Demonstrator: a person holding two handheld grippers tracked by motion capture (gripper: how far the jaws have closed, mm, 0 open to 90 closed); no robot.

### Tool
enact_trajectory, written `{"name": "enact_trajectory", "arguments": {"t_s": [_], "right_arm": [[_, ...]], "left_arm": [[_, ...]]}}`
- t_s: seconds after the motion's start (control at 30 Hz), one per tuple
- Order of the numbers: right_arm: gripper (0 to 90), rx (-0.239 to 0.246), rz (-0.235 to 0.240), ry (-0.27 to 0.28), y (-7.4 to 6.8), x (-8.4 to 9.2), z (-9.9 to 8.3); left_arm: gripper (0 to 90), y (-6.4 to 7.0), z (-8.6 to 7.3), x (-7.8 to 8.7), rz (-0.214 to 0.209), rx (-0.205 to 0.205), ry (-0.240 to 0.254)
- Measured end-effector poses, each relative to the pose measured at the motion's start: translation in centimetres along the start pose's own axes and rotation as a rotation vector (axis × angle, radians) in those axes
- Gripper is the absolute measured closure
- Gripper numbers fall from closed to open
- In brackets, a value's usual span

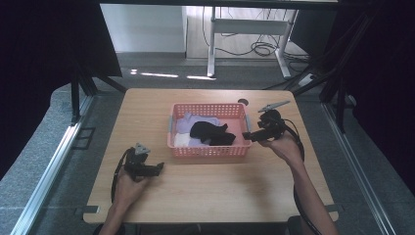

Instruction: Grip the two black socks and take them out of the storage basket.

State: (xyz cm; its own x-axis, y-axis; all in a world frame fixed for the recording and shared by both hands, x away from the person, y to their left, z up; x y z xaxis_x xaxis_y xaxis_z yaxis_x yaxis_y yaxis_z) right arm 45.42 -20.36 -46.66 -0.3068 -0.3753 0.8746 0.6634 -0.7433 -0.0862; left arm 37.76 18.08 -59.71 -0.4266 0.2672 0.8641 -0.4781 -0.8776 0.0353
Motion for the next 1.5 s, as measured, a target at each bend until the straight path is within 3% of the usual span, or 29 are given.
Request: {"name": "enact_trajectory", "arguments": {"t_s": [0.2,0.3,0.47,0.73,1.03,1.13,1.2,1.23,1.27,1.5], "right_arm": [[13.4,0.005,0.022,-0.022,-0.4,-1.4,1.7],[14.8,0.02,0.018,-0.048,-0.9,-2.8,2.8],[20.3,0.042,0.05,-0.084,-2.0,-4.8,4.1],[24.8,0.128,0.074,-0.157,-4.2,-8.4,6.4],[30.5,0.17,0.053,-0.249,-5.1,-11.7,7.4],[42.4,0.176,0.0,-0.299,-4.8,-12.6,7.2],[58.9,0.183,-0.01,-0.312,-4.7,-12.8,7.2],[73.4,0.169,-0.01,-0.311,-4.7,-12.7,7.2],[77.4,0.172,-0.013,-0.302,-4.6,-12.6,7.3],[80.3,0.152,-0.001,-0.225,-4.5,-10.1,8.2]], "left_arm": [[10.3,0.0,0.0,0.0,0.002,-0.006,-0.006],[10.3,-0.1,0.0,0.0,0.003,-0.009,-0.005],[10.3,-0.1,0.0,0.0,0.003,-0.01,-0.006],[10.3,-0.1,0.0,0.0,0.003,-0.01,-0.005],[10.3,-0.1,0.0,0.0,0.002,-0.009,-0.005],[10.3,-0.1,0.0,0.0,0.002,-0.01,-0.005],[10.3,-0.1,0.0,0.0,0.002,-0.01,-0.005],[10.3,-0.1,0.0,0.0,0.002,-0.01,-0.005],[10.3,-0.1,0.0,0.0,0.002,-0.01,-0.005],[10.3,-0.1,0.0,0.0,0.004,-0.013,-0.008]]}}
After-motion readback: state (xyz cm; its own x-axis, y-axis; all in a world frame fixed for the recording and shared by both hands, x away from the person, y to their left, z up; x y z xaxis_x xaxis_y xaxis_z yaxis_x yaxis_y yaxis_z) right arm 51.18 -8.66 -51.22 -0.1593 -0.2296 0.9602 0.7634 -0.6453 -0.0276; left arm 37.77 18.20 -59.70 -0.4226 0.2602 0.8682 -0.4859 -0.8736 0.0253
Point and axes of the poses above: each handheld gripper's, and its own axes: x roughly backward along the jaws, z roughly out of its top, y roughly to its right, the point moved 7 cm from there along -x, roughly forward along the jaws, and after that the axes turned 13 degrees about -y, right-handed, at the moved point
